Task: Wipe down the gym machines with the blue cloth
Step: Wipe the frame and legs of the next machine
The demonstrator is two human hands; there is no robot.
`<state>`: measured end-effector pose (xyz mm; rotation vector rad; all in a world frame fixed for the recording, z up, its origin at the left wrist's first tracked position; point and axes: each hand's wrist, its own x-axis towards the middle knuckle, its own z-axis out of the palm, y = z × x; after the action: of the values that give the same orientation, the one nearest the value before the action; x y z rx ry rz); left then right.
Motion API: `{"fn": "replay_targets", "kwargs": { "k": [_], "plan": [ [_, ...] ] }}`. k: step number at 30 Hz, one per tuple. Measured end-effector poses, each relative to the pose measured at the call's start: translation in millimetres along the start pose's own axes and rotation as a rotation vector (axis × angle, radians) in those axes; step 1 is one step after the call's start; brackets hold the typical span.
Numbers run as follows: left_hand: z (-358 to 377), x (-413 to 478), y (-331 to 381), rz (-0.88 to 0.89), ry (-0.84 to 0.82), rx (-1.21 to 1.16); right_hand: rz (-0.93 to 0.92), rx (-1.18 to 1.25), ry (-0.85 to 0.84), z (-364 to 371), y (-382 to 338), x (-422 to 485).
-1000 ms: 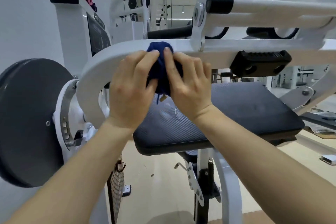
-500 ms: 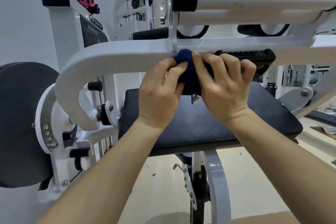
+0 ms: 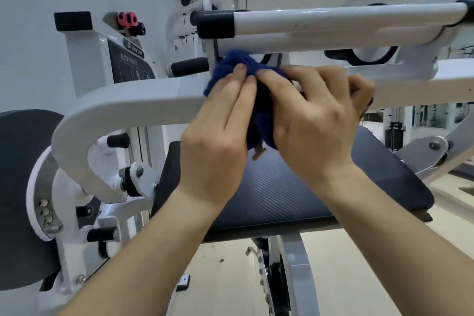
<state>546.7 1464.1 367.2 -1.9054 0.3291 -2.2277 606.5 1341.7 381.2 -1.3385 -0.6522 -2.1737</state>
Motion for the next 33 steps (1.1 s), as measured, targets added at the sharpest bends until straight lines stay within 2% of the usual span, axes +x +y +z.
{"fn": "replay_targets", "kwargs": {
  "k": [3,5,8,12,16,20,23,27,29,31,33],
  "plan": [
    [8,14,13,-0.087,-0.120,-0.027,0.120,0.002,-0.148,-3,7,10],
    [0,22,12,-0.143,-0.215,-0.052,0.136,0.022,-0.302,-1,2,16],
    [-19,19,10,-0.108,-0.282,0.020,0.029,0.111,-0.519,-5,-3,24],
    [-24,20,15,-0.109,-0.355,0.072,-0.060,0.099,-0.669,-10,6,34],
    [-7,42,32,-0.084,-0.450,0.082,-0.017,-0.041,-0.682,-20,28,34],
    [6,75,47,-0.068,-0.609,-0.164,0.138,-0.121,-0.643,-42,70,25],
    [-2,72,55,-0.052,-0.622,-0.159,0.219,0.012,-0.643,-46,67,21],
    [-28,43,30,-0.105,-0.515,0.058,0.244,0.389,-0.735,-35,34,29],
    [-29,36,15,-0.101,-0.530,0.074,0.263,0.533,-0.735,-37,27,31],
    [-27,36,13,-0.092,-0.572,-0.041,0.202,0.478,-0.773,-46,23,29],
    [-21,42,15,-0.084,-0.595,-0.160,0.087,0.283,-0.836,-54,21,25]
  ]
}}
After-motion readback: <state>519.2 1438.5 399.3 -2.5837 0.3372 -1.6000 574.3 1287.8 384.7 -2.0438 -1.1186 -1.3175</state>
